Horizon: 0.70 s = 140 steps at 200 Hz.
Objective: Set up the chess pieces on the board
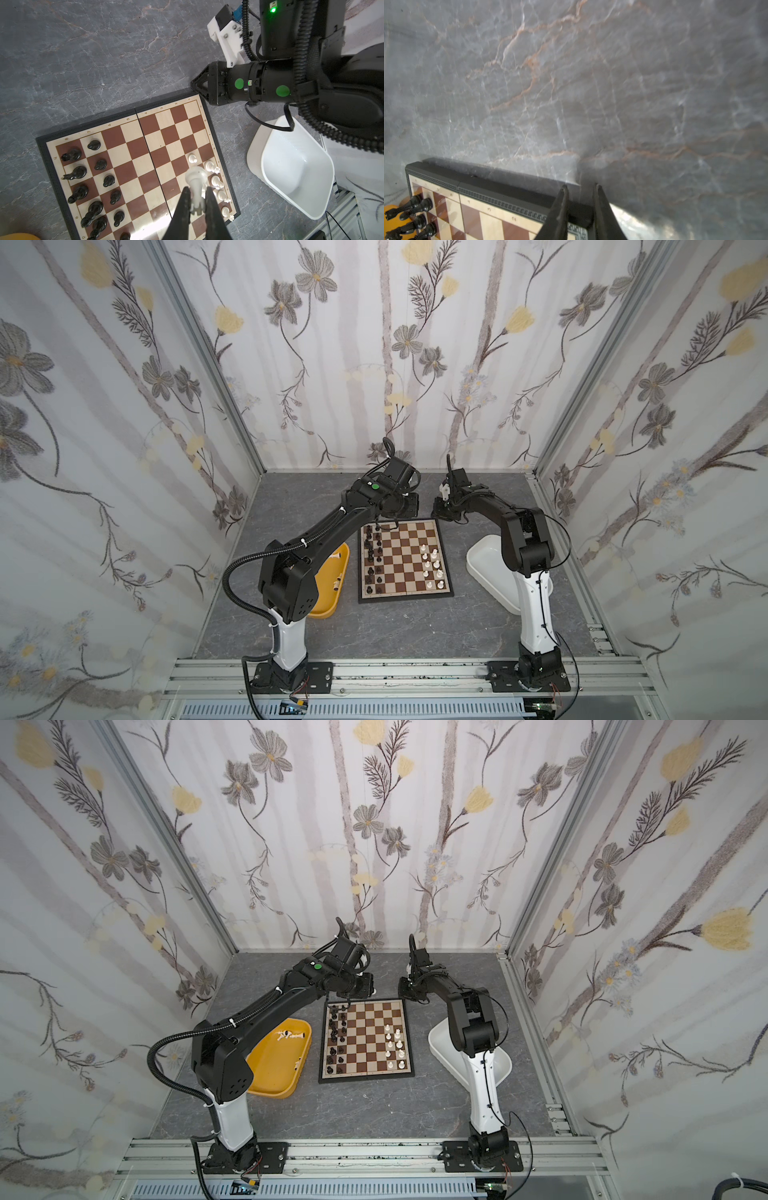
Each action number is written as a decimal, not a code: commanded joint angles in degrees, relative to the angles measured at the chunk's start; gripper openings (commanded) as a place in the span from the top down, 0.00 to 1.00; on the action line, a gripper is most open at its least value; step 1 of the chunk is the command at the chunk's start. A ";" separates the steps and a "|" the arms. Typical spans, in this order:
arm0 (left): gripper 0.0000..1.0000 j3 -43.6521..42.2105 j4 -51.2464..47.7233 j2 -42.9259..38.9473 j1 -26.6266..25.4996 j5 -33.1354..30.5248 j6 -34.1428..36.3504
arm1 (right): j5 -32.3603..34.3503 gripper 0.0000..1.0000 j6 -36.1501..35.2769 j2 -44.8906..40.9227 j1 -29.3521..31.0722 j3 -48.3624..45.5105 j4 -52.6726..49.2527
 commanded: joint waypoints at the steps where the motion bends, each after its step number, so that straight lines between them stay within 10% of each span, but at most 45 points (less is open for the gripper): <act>1: 0.88 -1.21 -0.05 -0.28 -0.13 1.48 0.93 | -0.19 0.79 -0.46 -3.03 1.27 -4.83 -0.78; 46: 0.88 -0.20 -2.66 4.32 -2.07 2.06 3.10 | -1.12 0.81 3.20 -13.32 2.05 -17.51 6.47; 140: 0.88 12.50 -6.78 21.20 -6.93 -2.66 4.39 | 6.42 0.39 5.18 -45.04 -2.33 -27.33 8.76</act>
